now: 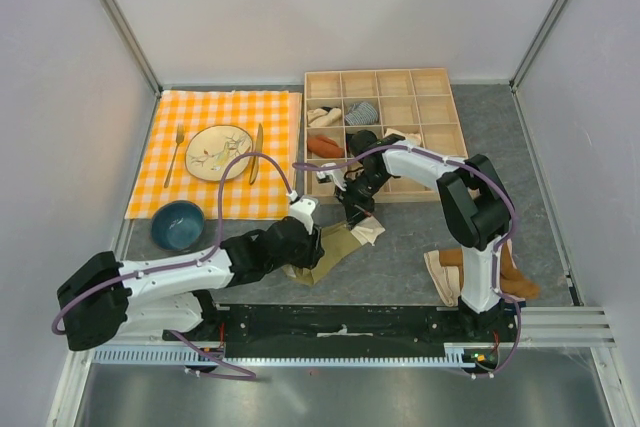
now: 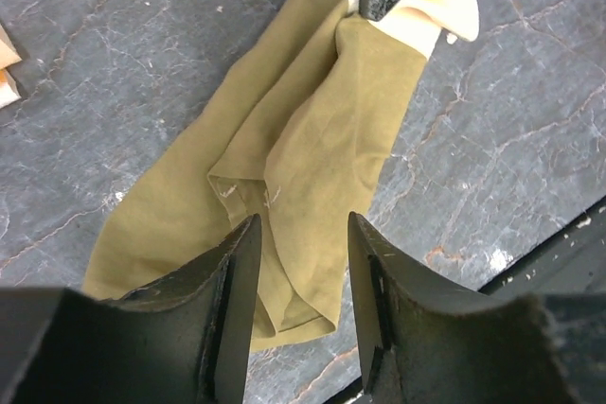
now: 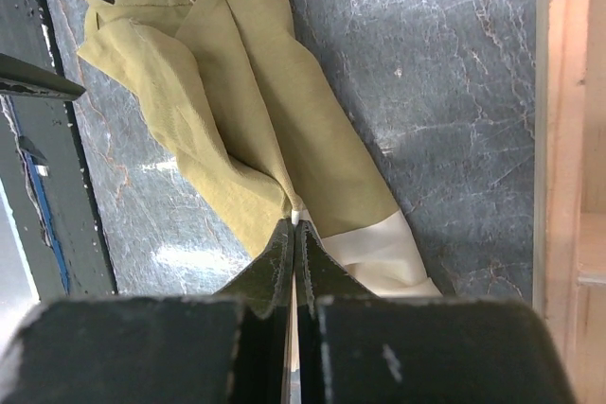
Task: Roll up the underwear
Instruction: Fold the underwear at the corner of the board.
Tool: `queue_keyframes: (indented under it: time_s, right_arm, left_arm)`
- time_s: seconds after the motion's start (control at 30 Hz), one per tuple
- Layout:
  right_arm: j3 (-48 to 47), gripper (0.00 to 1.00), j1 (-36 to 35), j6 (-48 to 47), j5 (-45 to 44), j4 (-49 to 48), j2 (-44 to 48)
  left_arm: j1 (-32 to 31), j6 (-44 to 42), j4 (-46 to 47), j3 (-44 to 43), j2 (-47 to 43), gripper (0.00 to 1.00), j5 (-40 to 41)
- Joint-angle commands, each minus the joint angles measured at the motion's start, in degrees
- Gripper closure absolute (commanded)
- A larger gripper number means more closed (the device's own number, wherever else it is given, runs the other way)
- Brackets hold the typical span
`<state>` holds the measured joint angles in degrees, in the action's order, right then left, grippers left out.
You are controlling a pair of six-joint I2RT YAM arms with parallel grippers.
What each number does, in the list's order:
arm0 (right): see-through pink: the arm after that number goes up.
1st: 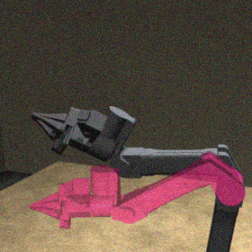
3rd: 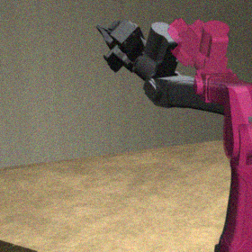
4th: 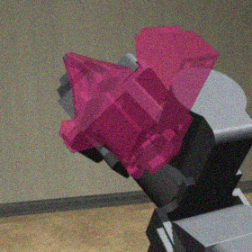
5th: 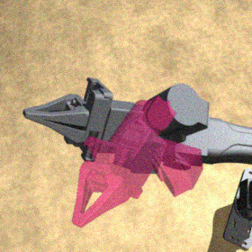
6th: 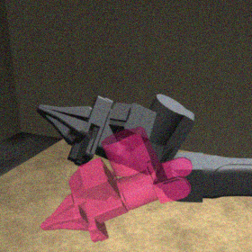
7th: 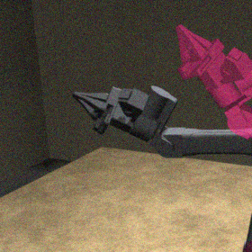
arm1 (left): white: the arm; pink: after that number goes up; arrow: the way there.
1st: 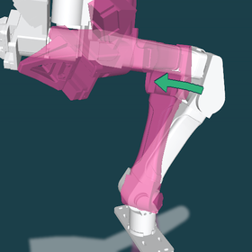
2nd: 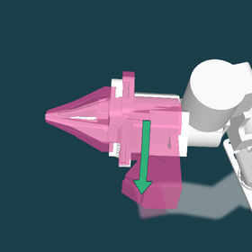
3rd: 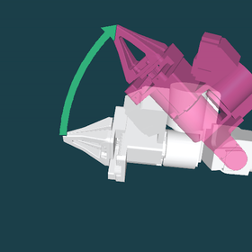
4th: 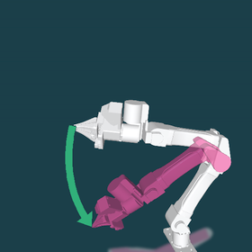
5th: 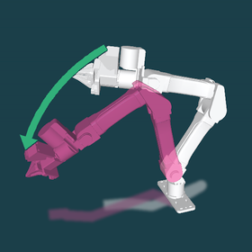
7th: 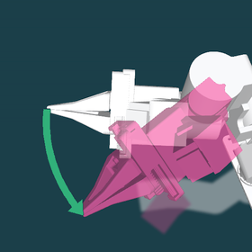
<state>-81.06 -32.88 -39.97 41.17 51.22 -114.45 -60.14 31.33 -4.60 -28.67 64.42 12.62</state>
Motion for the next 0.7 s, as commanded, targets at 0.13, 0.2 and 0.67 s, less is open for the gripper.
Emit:
queue_keyframes:
  time_s: [0.13, 0.2, 0.67]
  right_arm:
    - [-2.6, 0.96, 0.2, 3.5, -2.1, -1.1, -1.2]
    - [-2.6, 0.94, 0.1, 5.1, -2.8, -2.3, -1.1]
    - [-4.4, 0.73, 0.1, 8.9, -12.7, -5.1, 2.9]
  left_arm:
    - [1.3, 5.1, -1.1, -2.1, 3.1, 0.57, 5.5]
    - [1.4, 5.5, -1.5, -2.3, 3.2, 0.60, 5.9]
    - [1.6, 5.1, -4.5, -6.1, 2.8, 0.67, 6.5]
